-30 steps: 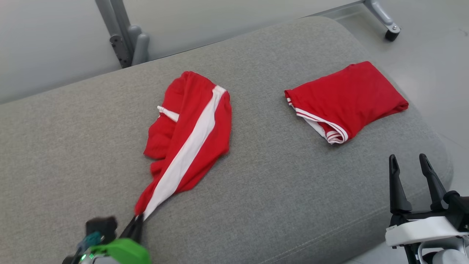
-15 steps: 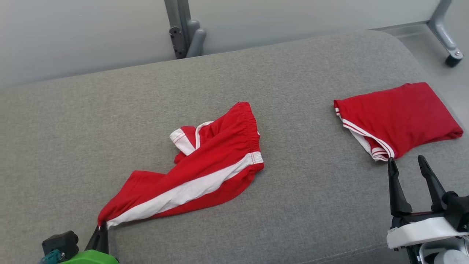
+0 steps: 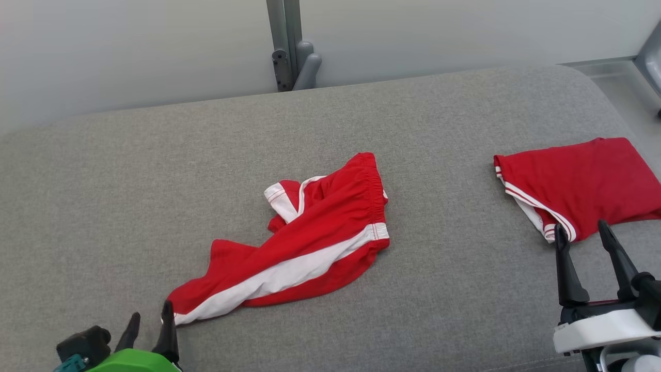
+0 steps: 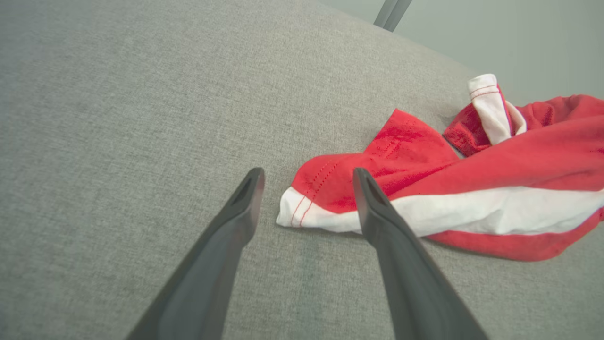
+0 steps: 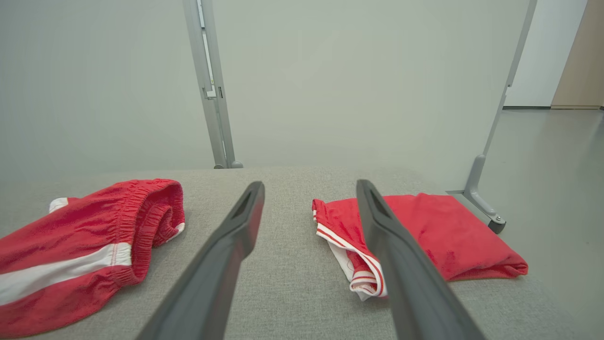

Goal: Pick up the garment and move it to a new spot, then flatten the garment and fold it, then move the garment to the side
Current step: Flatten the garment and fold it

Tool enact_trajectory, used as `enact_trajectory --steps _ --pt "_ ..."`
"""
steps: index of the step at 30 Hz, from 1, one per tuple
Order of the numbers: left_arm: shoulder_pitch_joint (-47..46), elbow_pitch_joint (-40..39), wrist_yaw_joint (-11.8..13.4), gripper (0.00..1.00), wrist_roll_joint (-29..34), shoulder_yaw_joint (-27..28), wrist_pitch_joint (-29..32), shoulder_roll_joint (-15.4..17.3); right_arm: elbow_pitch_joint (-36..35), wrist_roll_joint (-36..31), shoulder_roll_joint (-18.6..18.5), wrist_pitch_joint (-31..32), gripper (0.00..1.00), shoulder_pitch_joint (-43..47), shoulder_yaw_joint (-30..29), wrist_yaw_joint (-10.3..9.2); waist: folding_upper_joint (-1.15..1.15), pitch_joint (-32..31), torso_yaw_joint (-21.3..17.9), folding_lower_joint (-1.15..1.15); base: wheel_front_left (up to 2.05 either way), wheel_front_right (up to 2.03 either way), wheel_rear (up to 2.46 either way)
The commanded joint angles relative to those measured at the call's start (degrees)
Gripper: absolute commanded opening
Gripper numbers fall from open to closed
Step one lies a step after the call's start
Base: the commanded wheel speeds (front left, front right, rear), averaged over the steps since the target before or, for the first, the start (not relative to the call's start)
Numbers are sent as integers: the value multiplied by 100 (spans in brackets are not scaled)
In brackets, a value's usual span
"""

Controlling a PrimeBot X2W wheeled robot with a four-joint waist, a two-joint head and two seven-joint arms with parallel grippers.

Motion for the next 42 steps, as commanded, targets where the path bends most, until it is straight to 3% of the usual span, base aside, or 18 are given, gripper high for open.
enact_trajectory --steps 1,4,10,20,29,42 --pt "41 -131 -46 100 90 167 -178 -13 -111 -45 -33 -12 100 55 -36 -7 0 -54 47 0 0 0 0" --pt "144 -418 -142 100 367 400 -297 -71 -333 -96 -51 -12 100 169 -109 -7 0 -121 176 0 0 0 0" --pt "403 -1310 -324 100 1815 1062 -310 -505 -791 -232 -113 -12 100 297 -107 -7 0 -199 531 0 0 0 0" --pt "948 -1394 -970 100 3434 1508 -312 -1199 -853 -338 -18 -12 100 531 -126 -7 0 -496 879 0 0 0 0" --pt "1113 -1292 -1494 100 4066 2055 -313 -1542 -156 -373 108 -12 100 849 -88 -7 0 -599 863 0 0 0 0" --pt "1032 -1236 -1690 100 4313 2326 -313 -1710 225 -356 192 -12 100 746 -94 -7 0 -577 727 0 0 0 0"
